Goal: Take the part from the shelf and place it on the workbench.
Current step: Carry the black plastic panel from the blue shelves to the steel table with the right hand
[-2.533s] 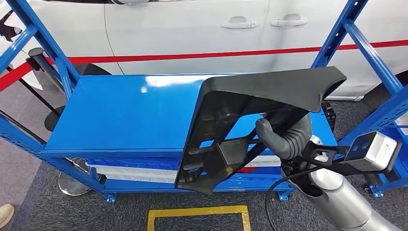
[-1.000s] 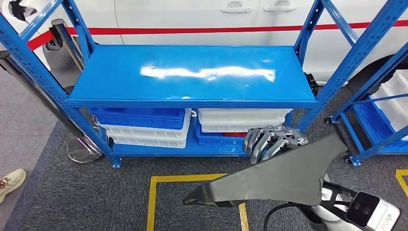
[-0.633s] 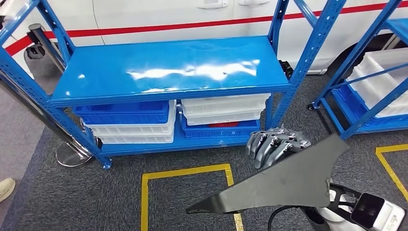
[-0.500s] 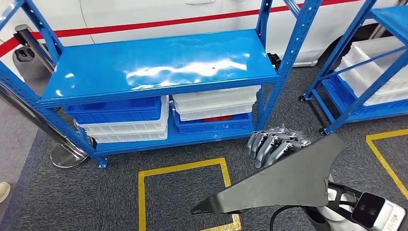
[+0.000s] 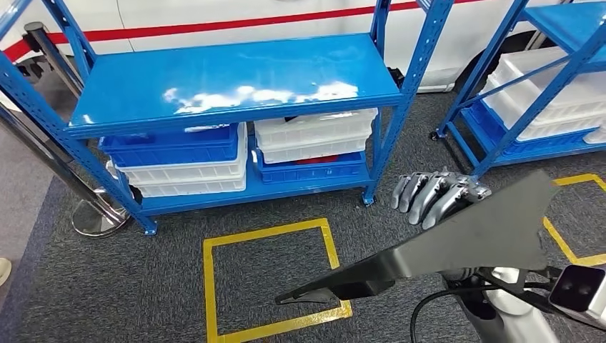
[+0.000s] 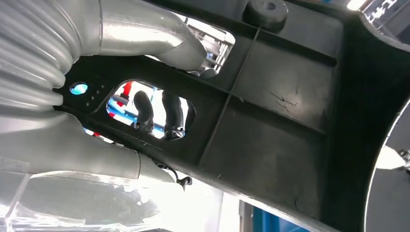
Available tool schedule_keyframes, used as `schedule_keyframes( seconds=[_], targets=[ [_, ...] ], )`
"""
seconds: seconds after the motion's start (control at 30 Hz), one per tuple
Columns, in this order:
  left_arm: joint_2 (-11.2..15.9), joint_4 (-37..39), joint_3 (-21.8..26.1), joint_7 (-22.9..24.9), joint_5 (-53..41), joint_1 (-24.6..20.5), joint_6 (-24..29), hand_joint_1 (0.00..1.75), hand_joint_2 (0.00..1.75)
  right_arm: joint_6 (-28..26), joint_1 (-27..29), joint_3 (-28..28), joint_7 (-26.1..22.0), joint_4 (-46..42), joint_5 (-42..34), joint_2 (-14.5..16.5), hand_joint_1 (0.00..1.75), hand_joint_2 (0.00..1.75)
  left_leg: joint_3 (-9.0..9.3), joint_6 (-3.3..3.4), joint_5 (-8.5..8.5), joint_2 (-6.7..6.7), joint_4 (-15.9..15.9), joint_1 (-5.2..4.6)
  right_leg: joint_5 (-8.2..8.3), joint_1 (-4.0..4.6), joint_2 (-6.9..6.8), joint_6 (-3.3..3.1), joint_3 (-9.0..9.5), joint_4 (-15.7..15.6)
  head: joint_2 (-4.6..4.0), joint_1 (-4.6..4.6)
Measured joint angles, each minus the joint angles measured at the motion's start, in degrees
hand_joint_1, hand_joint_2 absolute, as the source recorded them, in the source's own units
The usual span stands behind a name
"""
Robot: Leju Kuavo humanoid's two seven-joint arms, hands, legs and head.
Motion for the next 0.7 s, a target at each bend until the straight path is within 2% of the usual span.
schedule_keyframes(
  seconds=[0.03, 0.07, 0.1, 0.13, 0.17, 0.2, 0.23, 0.27, 0.3, 0.37, 0.4, 0.43, 0.5, 0.53, 0.57, 0.6, 0.63, 0.67, 0.7],
  targets=[
    [0.0, 0.0, 0.0, 0.0, 0.0, 0.0, 0.0, 0.00, 1.75, -0.5, -0.1, 0.0, 0.0, 0.2, -0.2, -0.2, 1.24, 1.75, -0.98, -0.05, 0.67, 0.11, 0.1, -0.02, -1.22, -0.12, -0.02, 0.23, -0.40, 3.3, 0.00, 0.01],
    [0.0, 0.0, 0.1, 0.0, 0.0, 0.1, 0.0, 0.00, 1.75, -0.9, -0.1, 0.1, 0.0, 0.3, -0.4, -0.4, 1.24, 1.75, -2.03, -0.13, 1.28, 0.21, 0.3, -0.03, -0.96, -0.24, -0.06, 0.39, -0.15, 5.3, 0.00, 0.00],
    [0.0, 0.0, 0.1, 0.0, 0.0, 0.1, 0.0, 0.00, 1.75, -1.3, -0.1, 0.2, 0.0, 0.4, -0.4, -0.6, 1.24, 1.75, -3.08, -0.25, 1.84, 0.28, 0.6, -0.04, 0.35, -0.33, -0.14, 0.48, 1.00, 5.4, 0.00, 0.00],
    [0.0, 0.0, 0.1, 0.0, 0.0, 0.1, 0.0, 0.00, 1.75, -1.6, -0.2, 0.4, 0.0, 0.5, -0.5, -0.7, 1.24, 1.75, -4.09, -0.40, 2.34, 0.33, 1.0, -0.04, 1.87, -0.39, -0.27, 0.46, 3.19, 3.5, 0.00, 0.00],
    [0.0, 0.0, 0.2, 0.0, 0.0, 0.1, 0.0, 0.00, 1.75, -1.9, -0.5, 0.5, 0.0, 0.5, -0.7, -0.8, 1.24, 1.75, -4.95, -0.59, 2.78, 0.36, 1.3, -0.04, 2.53, -0.39, -0.45, 0.31, 6.21, 0.0, 0.00, -0.01],
    [0.0, 0.0, 0.2, 0.1, 0.0, 0.1, 0.1, 0.00, 1.75, -2.2, -1.1, 0.8, 0.1, 0.5, -1.0, -1.0, 1.24, 1.75, -5.62, -0.82, 3.16, 0.43, 1.6, -0.10, 2.23, -0.25, -0.58, 0.05, 9.43, -4.4, 0.00, -0.03],
    [0.0, 0.0, 0.3, 0.3, 0.0, 0.0, 0.2, 0.00, 1.75, -2.5, -1.9, 1.1, 0.2, 0.6, -1.4, -1.0, 1.24, 1.75, -6.06, -1.09, 3.58, 0.50, 1.8, -0.13, 1.47, -0.08, -0.68, -0.26, 11.87, -8.0, 0.00, -0.05],
    [0.0, 0.0, 0.4, 0.4, 0.0, 0.0, 0.3, 0.00, 1.75, -3.0, -2.8, 1.5, 0.4, 0.7, -1.9, -1.1, 1.24, 1.75, -6.32, -1.40, 3.98, 0.60, 1.9, -0.11, 0.69, 0.16, -0.71, -0.58, 13.31, -10.3, 0.00, -0.06],
    [0.0, 0.0, 0.5, 0.6, 0.1, -0.1, 0.4, 0.00, 1.75, -3.5, -3.7, 1.9, 0.6, 0.9, -2.5, -1.3, 1.24, 1.75, -6.52, -1.70, 4.44, 0.69, 1.9, -0.06, 0.52, 0.40, -0.67, -0.90, 13.70, -11.4, 0.00, -0.06],
    [0.1, 0.0, 0.7, 0.7, 0.1, -0.2, 0.6, 0.00, 1.75, -4.6, -5.2, 2.7, 1.2, 1.2, -3.7, -1.6, 1.24, 1.75, -7.12, -2.34, 4.46, 0.51, 2.1, 0.10, 1.54, 0.28, -0.78, -1.72, 13.12, -11.9, 0.00, -0.04],
    [0.1, 0.0, 0.8, 0.7, 0.1, -0.2, 0.7, 0.00, 1.75, -5.1, -5.9, 3.1, 1.4, 1.3, -4.2, -1.7, 1.24, 1.75, -7.69, -2.63, 3.20, 0.24, 3.2, 0.15, 2.12, 0.16, -0.88, -2.19, 12.68, -12.1, 0.00, -0.07],
    [0.1, 0.0, 0.9, 0.7, 0.1, -0.2, 0.7, 0.00, 1.75, -5.7, -6.5, 3.5, 1.6, 1.3, -4.9, -1.8, 1.24, 1.75, -8.52, -2.89, 0.98, -0.06, 5.4, 0.24, 2.74, 0.04, -0.98, -2.63, 12.15, -12.3, 0.00, -0.11],
    [0.1, 0.0, 1.0, 0.7, 0.1, -0.1, 0.7, 0.00, 1.75, -6.8, -7.5, 4.1, 1.7, 1.4, -6.1, -2.2, 1.24, 1.75, -10.46, -3.33, -4.43, -0.42, 12.6, 0.53, 3.78, 0.17, -1.03, -3.07, 10.78, -12.2, 0.00, -0.18],
    [0.1, 0.0, 1.0, 0.7, 0.1, -0.1, 0.7, 0.00, 1.75, -7.3, -7.8, 4.4, 1.9, 1.4, -6.4, -2.5, 1.24, 1.75, -11.15, -3.54, -6.04, -0.43, 16.1, 0.68, 4.29, 0.21, -1.03, -3.10, 10.07, -12.1, 0.00, -0.19],
    [0.1, 0.0, 1.0, 0.7, 0.0, -0.1, 0.6, 0.00, 1.75, -7.7, -7.8, 4.5, 2.1, 1.4, -6.6, -2.7, 1.24, 1.75, -11.20, -3.73, -6.35, -0.43, 18.1, 0.83, 4.76, 0.20, -1.03, -3.03, 9.36, -12.0, 0.00, -0.19],
    [0.2, 0.0, 1.0, 0.6, 0.0, -0.1, 0.5, 0.00, 1.75, -8.1, -7.7, 4.6, 2.1, 1.4, -6.6, -3.0, 1.24, 1.75, -10.37, -3.91, -5.47, -0.43, 18.4, 0.99, 5.19, 0.14, -1.02, -2.87, 8.64, -11.8, 0.00, -0.20],
    [0.2, 0.0, 1.0, 0.5, -0.1, -0.1, 0.4, 0.00, 1.75, -8.6, -7.5, 4.7, 2.0, 1.3, -6.4, -3.2, 1.24, 1.75, -8.50, -4.06, -3.79, -0.43, 16.4, 1.18, 5.57, 0.04, -0.98, -2.65, 7.95, -11.6, 0.00, -0.20],
    [0.2, 0.0, 1.0, 0.4, -0.3, 0.0, 0.2, 0.00, 1.75, -9.0, -7.1, 4.8, 1.7, 1.1, -6.0, -3.4, 1.24, 1.75, -5.87, -4.19, -2.25, -0.50, 12.8, 1.40, 5.87, -0.05, -0.95, -2.39, 7.31, -11.3, 0.00, -0.21],
    [0.3, 0.0, 1.0, 0.4, -0.4, 0.0, 0.0, 0.00, 1.75, -9.4, -6.7, 4.8, 1.2, 0.7, -5.5, -3.6, 1.24, 1.75, -3.02, -4.26, -1.55, -0.69, 8.6, 1.45, 6.10, -0.08, -0.91, -2.09, 6.69, -10.9, 0.00, -0.20]
  ],
)
